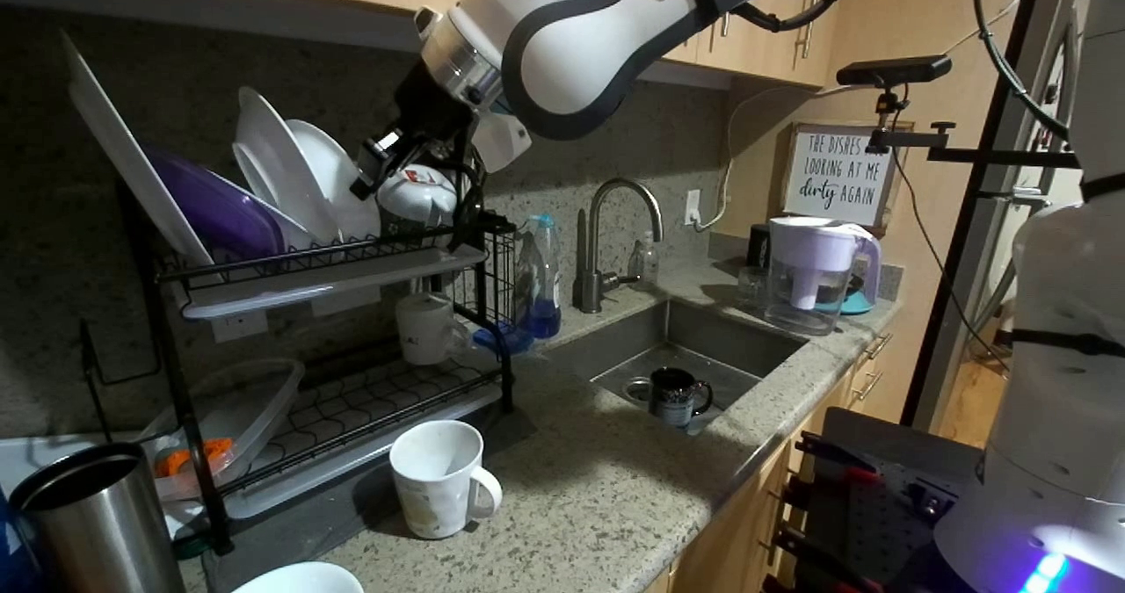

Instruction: Move the bowl from the dish rack to the counter

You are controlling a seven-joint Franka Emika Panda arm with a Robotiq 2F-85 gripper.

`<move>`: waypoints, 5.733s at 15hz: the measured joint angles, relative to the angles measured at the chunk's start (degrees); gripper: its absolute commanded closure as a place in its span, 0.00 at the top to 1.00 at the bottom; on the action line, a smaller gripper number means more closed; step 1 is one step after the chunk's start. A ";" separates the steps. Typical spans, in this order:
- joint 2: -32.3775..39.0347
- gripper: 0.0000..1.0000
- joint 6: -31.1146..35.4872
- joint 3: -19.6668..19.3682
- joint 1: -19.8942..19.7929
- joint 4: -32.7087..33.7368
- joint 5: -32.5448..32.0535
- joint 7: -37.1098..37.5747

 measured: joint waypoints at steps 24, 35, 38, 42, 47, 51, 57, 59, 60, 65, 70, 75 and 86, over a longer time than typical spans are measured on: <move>-2.22 0.05 0.92 -0.54 0.64 -0.09 1.22 6.86; -3.87 0.05 -3.39 0.10 1.00 -0.09 4.79 6.73; -4.49 0.05 -3.47 0.10 1.00 -0.10 4.89 6.73; -5.81 0.05 -3.56 0.10 1.07 -0.26 4.89 6.73; -7.54 0.05 -5.04 0.14 1.26 -0.84 4.91 6.73; -8.69 0.05 -6.62 0.29 1.36 -1.66 5.24 6.66; -10.41 0.05 -9.19 0.75 1.70 -2.82 5.73 6.60; -11.09 0.05 -9.80 0.80 1.80 -3.09 5.73 6.60; -11.40 0.05 -10.11 0.82 1.88 -3.21 5.73 6.60; -13.19 0.05 -12.21 1.26 2.02 -3.89 5.73 6.60; -14.77 0.05 -14.45 2.01 2.21 -4.58 5.72 6.54; -15.89 0.05 -17.23 3.00 2.65 -4.72 5.69 6.53; -16.89 0.05 -20.06 3.18 2.90 -5.14 4.96 6.48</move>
